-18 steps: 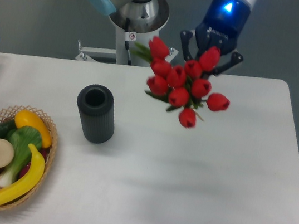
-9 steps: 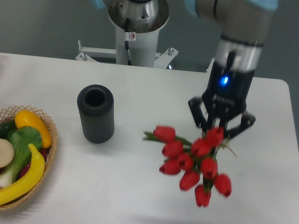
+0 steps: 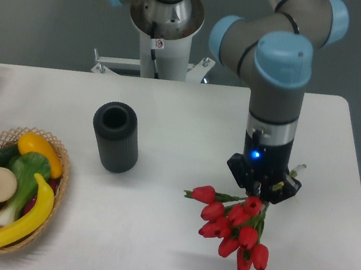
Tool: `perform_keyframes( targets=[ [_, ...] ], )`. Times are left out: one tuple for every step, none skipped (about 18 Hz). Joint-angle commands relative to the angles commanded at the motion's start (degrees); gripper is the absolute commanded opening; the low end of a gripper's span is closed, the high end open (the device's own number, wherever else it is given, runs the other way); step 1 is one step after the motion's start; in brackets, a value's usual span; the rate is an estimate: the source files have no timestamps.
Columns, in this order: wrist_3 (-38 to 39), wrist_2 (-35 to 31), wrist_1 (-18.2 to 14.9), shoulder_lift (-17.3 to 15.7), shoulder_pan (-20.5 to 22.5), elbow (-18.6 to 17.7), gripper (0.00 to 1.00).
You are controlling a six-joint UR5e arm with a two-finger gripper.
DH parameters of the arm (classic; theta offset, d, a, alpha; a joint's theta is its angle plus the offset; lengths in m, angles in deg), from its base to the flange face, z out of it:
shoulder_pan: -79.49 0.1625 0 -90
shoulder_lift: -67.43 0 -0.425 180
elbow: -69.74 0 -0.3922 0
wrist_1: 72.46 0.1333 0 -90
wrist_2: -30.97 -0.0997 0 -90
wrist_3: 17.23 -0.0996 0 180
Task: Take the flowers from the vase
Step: 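Carry the held tulips away from the vase and lower them over the table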
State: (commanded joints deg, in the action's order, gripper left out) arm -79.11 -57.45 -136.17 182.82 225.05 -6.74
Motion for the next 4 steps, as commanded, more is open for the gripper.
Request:
perform_keyframes(
  targets=[
    [0.7, -0.6, 0.1, 0.9, -0.6, -0.1, 0.0],
    [1.2, -1.7, 0.1, 1.4, -0.8, -0.3, 0.0],
    [1.6, -3.2, 0.0, 2.0, -1.6, -0.4, 0.0],
    [1.8, -3.9, -0.1, 2.0, -2.0, -0.4, 0.0]
  ],
)
